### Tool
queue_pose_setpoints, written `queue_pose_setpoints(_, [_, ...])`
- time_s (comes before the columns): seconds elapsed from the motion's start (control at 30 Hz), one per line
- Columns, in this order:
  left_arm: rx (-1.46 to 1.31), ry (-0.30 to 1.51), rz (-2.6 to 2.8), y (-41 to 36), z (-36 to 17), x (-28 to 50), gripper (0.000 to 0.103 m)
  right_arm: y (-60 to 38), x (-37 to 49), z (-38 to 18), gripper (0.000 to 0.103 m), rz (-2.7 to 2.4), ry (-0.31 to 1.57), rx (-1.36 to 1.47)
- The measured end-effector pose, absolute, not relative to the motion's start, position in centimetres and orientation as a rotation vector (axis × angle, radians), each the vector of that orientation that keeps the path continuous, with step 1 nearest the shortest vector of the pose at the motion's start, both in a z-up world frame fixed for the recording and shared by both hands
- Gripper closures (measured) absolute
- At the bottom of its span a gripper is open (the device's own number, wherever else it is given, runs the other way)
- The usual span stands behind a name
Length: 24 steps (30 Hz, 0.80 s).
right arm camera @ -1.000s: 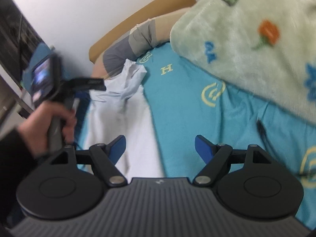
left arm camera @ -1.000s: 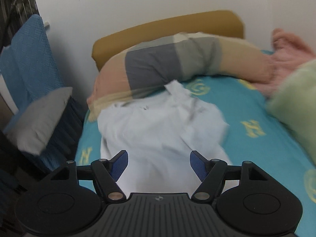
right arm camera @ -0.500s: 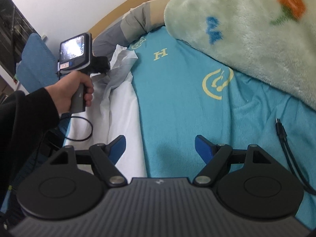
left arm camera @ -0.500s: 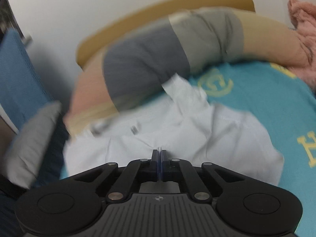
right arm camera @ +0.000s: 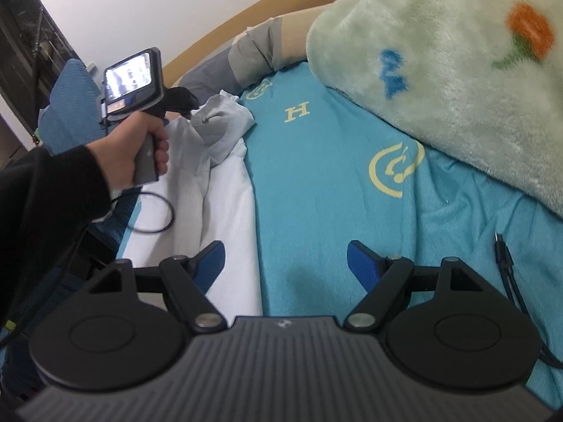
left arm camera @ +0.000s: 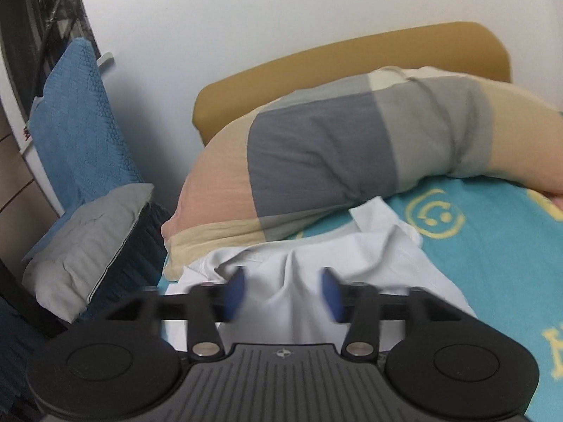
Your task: Fold clothes
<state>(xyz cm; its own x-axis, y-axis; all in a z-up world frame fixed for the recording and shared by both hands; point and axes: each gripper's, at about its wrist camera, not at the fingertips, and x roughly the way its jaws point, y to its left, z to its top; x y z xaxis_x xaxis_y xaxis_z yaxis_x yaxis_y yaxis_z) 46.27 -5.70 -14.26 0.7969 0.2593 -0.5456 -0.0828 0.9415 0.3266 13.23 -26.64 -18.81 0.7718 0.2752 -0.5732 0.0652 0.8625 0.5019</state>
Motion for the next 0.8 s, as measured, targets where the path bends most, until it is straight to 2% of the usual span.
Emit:
queue_pose_setpoints(0.03, [0.263,0.625,0.193,-5.5,-13.4,45.0,0.029,-26.6,13.3,-18.7,0.025,0.123,0.683,0.522])
queue_pose_setpoints(0.07, [0.232,0.626,0.200,-5.4,-12.6,43.8,0.027,-26.5,13.2,-18.5,0.025,0.126,0.677,0.510])
queue_pose_setpoints(0.4, [0.094,0.682,0.095,-5.3,-3.4,26.8,0.020,-24.4,11.4,-16.3,0.025,0.218,0.621,0.375])
queue_pose_setpoints(0.6, [-0.135,0.901,-0.021,-3.0,-3.8,16.8,0.019,-25.1,8.7,-15.1,0.025,0.224,0.610,0.366])
queue_pose_setpoints(0.8, [-0.197,0.967,-0.073,-0.5,-5.3,8.8,0.019,-26.1,5.3,-13.0,0.025,0.238,0.599,0.410])
